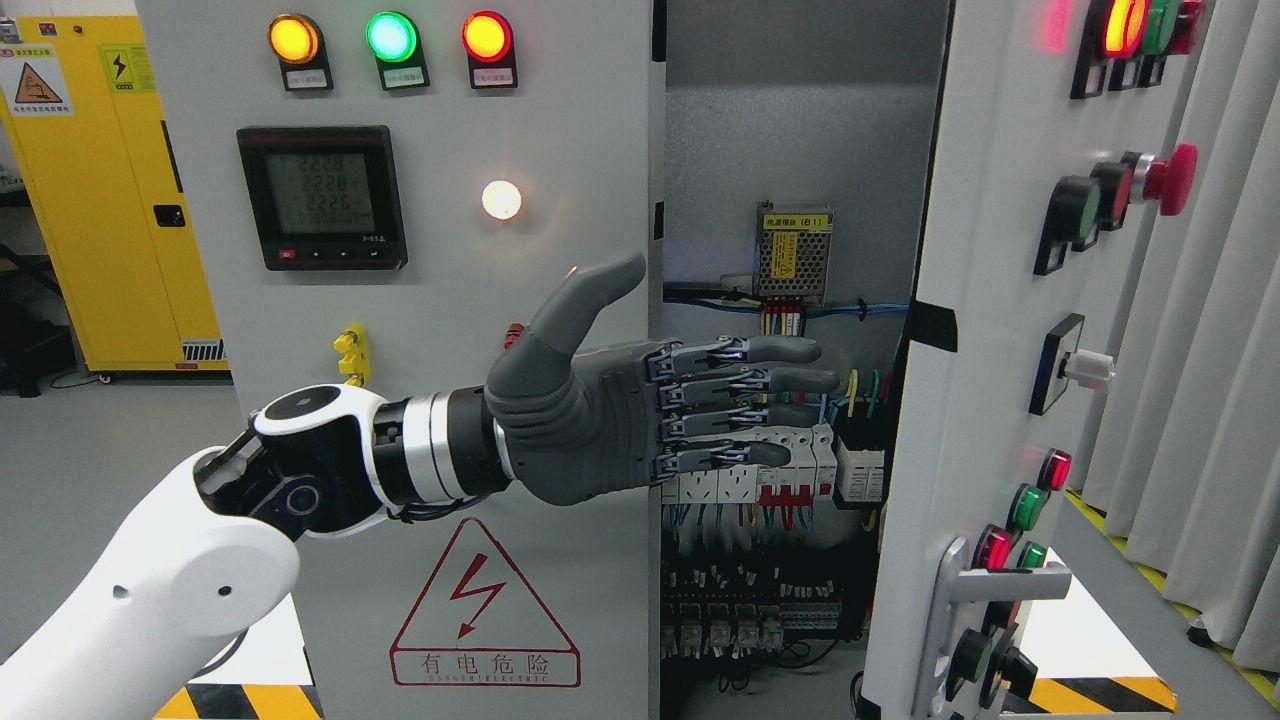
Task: Open door with both hands
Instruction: 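Reach the left hand into the gap behind the push-button door, then push the push-button door outward with the left hand's back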
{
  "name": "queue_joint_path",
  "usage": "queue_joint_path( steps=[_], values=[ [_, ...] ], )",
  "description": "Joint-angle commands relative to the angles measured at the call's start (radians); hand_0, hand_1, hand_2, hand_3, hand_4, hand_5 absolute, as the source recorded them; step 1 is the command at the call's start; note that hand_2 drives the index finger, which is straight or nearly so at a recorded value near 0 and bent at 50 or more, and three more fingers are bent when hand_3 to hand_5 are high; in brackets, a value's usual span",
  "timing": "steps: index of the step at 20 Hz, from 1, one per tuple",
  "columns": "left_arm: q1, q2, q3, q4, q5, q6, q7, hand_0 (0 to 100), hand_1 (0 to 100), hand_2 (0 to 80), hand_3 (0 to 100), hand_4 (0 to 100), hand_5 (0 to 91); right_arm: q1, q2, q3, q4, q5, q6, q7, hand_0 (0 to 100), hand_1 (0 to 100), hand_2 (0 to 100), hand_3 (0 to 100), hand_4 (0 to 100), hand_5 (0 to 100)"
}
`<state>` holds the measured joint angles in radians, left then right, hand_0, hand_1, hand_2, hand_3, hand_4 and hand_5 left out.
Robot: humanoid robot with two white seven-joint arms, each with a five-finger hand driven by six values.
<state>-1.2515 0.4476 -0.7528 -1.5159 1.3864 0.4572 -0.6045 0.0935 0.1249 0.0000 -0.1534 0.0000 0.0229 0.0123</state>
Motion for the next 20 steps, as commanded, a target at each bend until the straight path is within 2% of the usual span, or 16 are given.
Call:
queue_joint_path(
  steps=[1, 20],
  values=[
    [-0.054, -0.095, -0.069, 0.114, 0.048, 0.001, 0.000, 0, 0, 0.0, 0, 0, 0.0, 0.000, -0.001, -0.011, 0.000, 0.003, 0.000, 0.000, 21, 8, 0, 0, 0, 0],
    [-0.071, -0.263, -0.103, 0.111, 0.040, -0.003, 0.005, 0, 0, 0.0, 0, 0, 0.0, 0.000, -0.001, -0.011, 0.000, 0.003, 0.000, 0.000, 21, 8, 0, 0, 0, 0]
  ],
)
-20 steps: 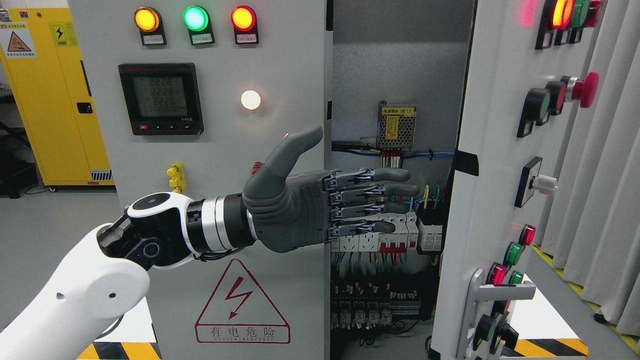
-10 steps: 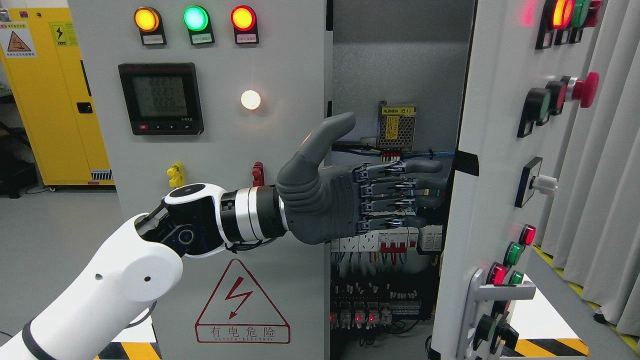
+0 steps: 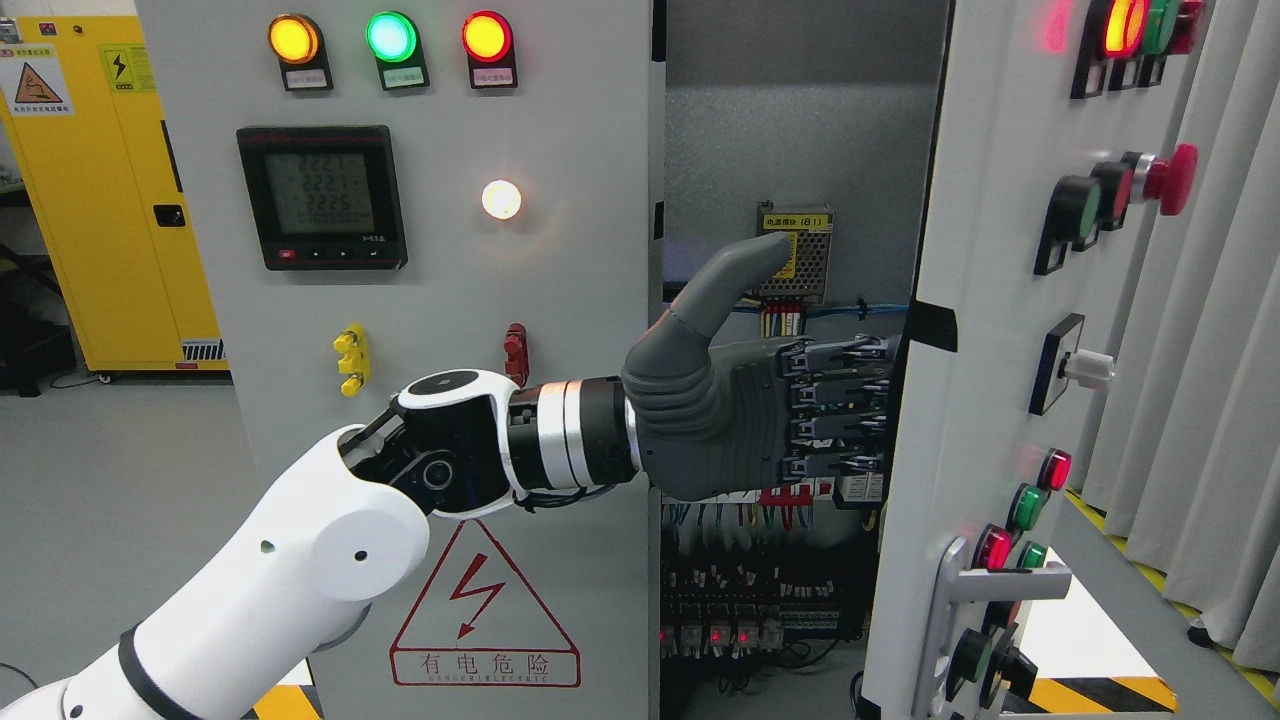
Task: Open door with both hands
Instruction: 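Push the push-button door outward with the left hand's back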
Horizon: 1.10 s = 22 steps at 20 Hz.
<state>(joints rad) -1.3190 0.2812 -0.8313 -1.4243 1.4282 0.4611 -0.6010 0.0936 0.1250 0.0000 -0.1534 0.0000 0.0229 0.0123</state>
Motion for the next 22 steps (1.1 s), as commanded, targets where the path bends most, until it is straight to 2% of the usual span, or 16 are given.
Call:
queue_joint_path(
  steps=[1, 6, 12, 17, 20, 22],
  values=[
    [-0.003, -0.105, -0.025, 0.019, -0.002, -0.007, 0.001, 0, 0, 0.0, 0, 0, 0.0, 0.000, -0.001, -0.011, 0.000, 0.003, 0.000, 0.000, 21, 8, 0, 0, 0, 0],
    [-0.003, -0.128, -0.026, 0.016, -0.011, -0.013, 0.012, 0, 0, 0.0, 0, 0, 0.0, 0.000, -0.001, -0.011, 0.000, 0.003, 0.000, 0.000, 21, 8, 0, 0, 0, 0],
    [0.001, -0.152, -0.028, -0.014, -0.009, -0.018, 0.075, 0, 0, 0.0, 0, 0, 0.0, 0.000, -0.001, -0.011, 0.000, 0.003, 0.000, 0.000, 21, 8, 0, 0, 0, 0],
    [0.003, -0.171, -0.028, -0.068, -0.017, -0.018, 0.083, 0, 0, 0.0, 0, 0, 0.0, 0.000, 0.001, -0.011, 0.000, 0.003, 0.000, 0.000, 21, 8, 0, 0, 0, 0],
    [0.006, -0.175, -0.029, -0.100, -0.048, -0.039, 0.164, 0, 0, 0.0, 0, 0, 0.0, 0.000, -0.001, -0.011, 0.000, 0.003, 0.000, 0.000, 21, 8, 0, 0, 0, 0],
    [0.007, -0.183, -0.029, -0.102, -0.051, -0.042, 0.188, 0, 0, 0.0, 0, 0, 0.0, 0.000, -0.001, -0.011, 0.000, 0.003, 0.000, 0.000, 21, 8, 0, 0, 0, 0]
  ],
)
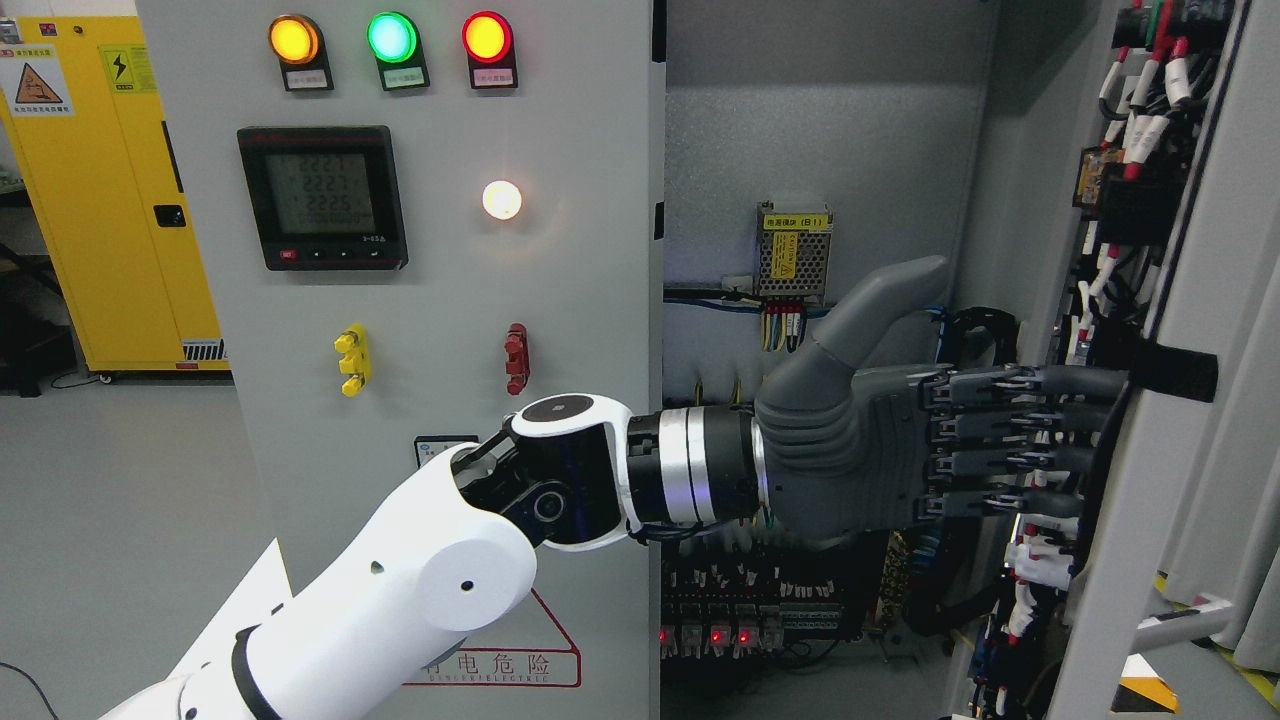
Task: Open door with both hands
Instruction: 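Push the push-button door outward with the left hand's back, then sweep the left hand farther to swing the push-button door wide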
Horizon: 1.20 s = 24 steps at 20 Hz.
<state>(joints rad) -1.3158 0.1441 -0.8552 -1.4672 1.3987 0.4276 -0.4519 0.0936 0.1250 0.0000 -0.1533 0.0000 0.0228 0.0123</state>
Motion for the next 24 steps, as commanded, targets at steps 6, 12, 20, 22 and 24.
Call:
queue_joint_path(
  steps=[6, 12, 20, 22, 24],
  values=[
    [0.004, -0.080, -0.045, -0.059, -0.030, -0.036, 0.042, 0, 0, 0.0, 0, 0, 0.0, 0.000, 0.001, -0.011, 0.000, 0.003, 0.000, 0.000, 21, 8, 0, 0, 0, 0],
    [0.006, -0.141, -0.065, -0.038, -0.090, -0.041, 0.044, 0, 0, 0.0, 0, 0, 0.0, 0.000, 0.001, -0.011, 0.000, 0.003, 0.000, 0.000, 22, 8, 0, 0, 0, 0],
    [0.000, -0.238, -0.065, 0.084, -0.156, -0.066, 0.086, 0, 0, 0.0, 0, 0, 0.0, 0.000, 0.001, -0.011, 0.000, 0.003, 0.000, 0.000, 21, 8, 0, 0, 0, 0],
    [-0.002, -0.254, -0.064, 0.085, -0.156, -0.076, 0.151, 0, 0, 0.0, 0, 0, 0.0, 0.000, -0.001, -0.011, 0.000, 0.005, 0.000, 0.000, 21, 8, 0, 0, 0, 0],
    [-0.002, -0.258, -0.065, 0.087, -0.156, -0.076, 0.176, 0, 0, 0.0, 0, 0, 0.0, 0.000, 0.001, -0.012, 0.000, 0.003, 0.000, 0.000, 22, 8, 0, 0, 0, 0]
  ],
)
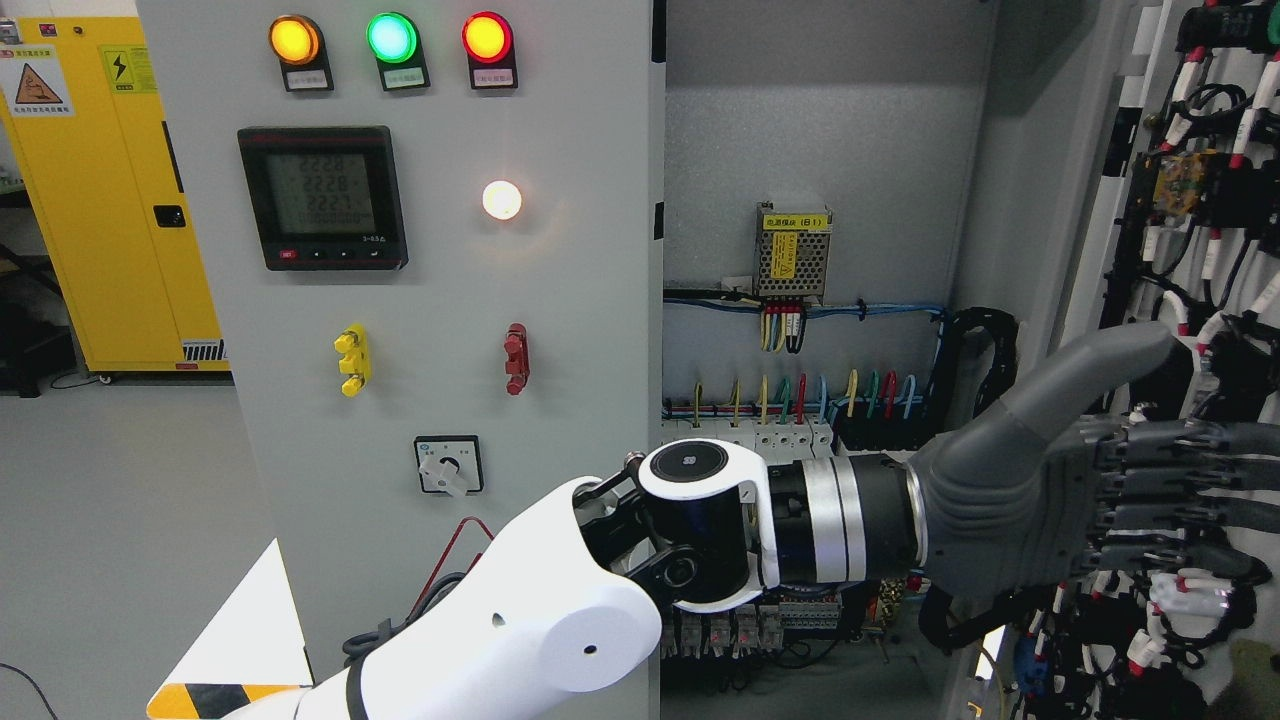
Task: Open door with both hands
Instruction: 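Sweep the left hand farther to swing the push-button door wide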
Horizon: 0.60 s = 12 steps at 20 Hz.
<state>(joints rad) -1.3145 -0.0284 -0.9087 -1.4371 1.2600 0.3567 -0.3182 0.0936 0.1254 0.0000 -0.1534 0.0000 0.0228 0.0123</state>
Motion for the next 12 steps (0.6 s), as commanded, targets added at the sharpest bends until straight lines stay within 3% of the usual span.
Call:
queue_joint_path(
  steps=[1, 12],
  values=[
    [-0.003, -0.094, -0.012, 0.060, -0.017, -0.007, 0.042, 0, 0, 0.0, 0, 0, 0.0, 0.000, -0.001, -0.012, 0.000, 0.003, 0.000, 0.000, 22, 8, 0, 0, 0, 0],
    [0.003, -0.108, 0.004, 0.052, -0.013, -0.002, 0.042, 0, 0, 0.0, 0, 0, 0.0, 0.000, -0.001, -0.012, 0.000, 0.003, 0.000, 0.000, 21, 8, 0, 0, 0, 0]
  ],
)
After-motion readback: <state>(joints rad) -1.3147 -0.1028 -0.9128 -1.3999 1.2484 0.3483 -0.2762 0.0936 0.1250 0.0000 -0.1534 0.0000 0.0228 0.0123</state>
